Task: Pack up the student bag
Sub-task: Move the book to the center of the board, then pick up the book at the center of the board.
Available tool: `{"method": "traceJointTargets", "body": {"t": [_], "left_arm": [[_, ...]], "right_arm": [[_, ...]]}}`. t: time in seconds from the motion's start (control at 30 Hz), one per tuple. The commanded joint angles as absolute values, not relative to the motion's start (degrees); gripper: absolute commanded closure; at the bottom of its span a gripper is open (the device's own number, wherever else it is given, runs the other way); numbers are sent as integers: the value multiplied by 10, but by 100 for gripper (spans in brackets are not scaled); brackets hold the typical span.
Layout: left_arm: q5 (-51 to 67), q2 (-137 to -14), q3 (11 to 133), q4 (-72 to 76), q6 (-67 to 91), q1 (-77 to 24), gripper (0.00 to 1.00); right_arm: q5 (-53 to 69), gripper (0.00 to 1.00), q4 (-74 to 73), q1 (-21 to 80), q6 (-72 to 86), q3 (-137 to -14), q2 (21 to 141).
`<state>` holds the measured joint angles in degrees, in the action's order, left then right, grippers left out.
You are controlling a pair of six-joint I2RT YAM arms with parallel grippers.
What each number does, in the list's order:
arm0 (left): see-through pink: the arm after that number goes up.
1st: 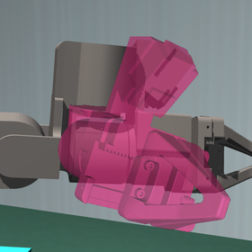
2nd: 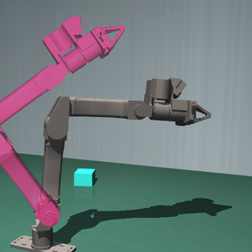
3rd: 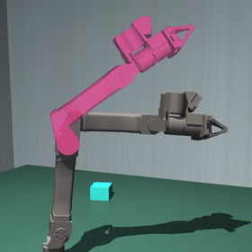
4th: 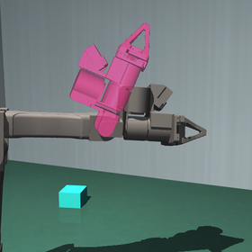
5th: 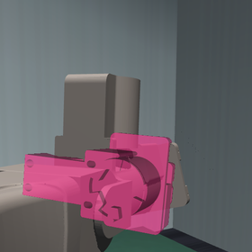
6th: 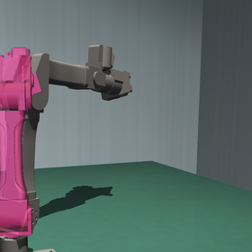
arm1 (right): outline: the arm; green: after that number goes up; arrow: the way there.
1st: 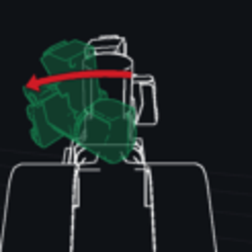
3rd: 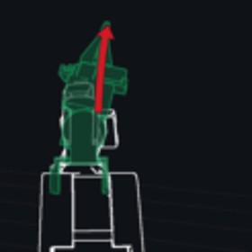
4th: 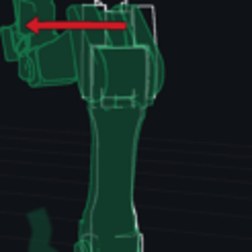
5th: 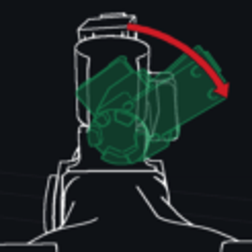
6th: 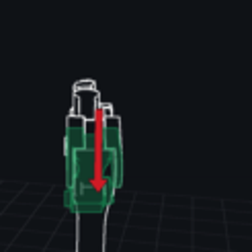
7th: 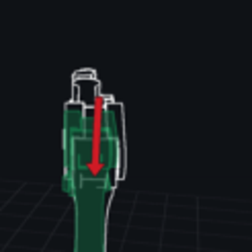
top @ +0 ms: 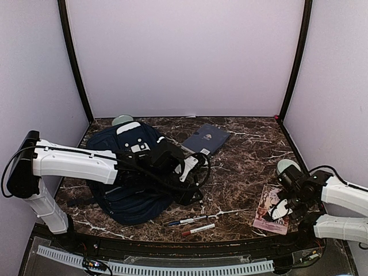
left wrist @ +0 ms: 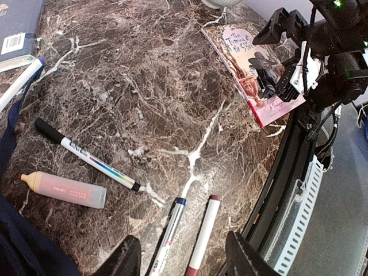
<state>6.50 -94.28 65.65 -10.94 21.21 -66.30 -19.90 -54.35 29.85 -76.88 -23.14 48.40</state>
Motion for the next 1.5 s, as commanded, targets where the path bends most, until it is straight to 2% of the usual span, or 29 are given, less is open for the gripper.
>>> {"method": "traceJointTargets", "body": {"t": [0.0,0.27,0.6,0.77,0.93,1.17,1.33,1.47], "left_arm": [[51,-929,659,-98,223,-666,48],[41,-942,654,-79,235,-666,48],[-4,-971,674,-109,258,-665,44],[-23,-984,700,-114,281,-660,41],[-1,-1010,743,-97,282,-639,41],[54,-1083,808,-72,318,-595,42],[101,-1148,865,-53,334,-580,43],[110,-1200,910,-54,338,-577,43]], "right_arm": [[-166,14,-412,295,-768,-222,487],[-73,18,-301,303,-698,-294,622],[-57,23,-164,327,-608,-397,815],[-68,21,-159,304,-620,-403,778],[-47,21,-253,267,-589,-430,728],[72,22,-321,233,-351,-502,722],[80,30,-306,225,-281,-486,751],[90,47,-293,220,-276,-467,762]]}}
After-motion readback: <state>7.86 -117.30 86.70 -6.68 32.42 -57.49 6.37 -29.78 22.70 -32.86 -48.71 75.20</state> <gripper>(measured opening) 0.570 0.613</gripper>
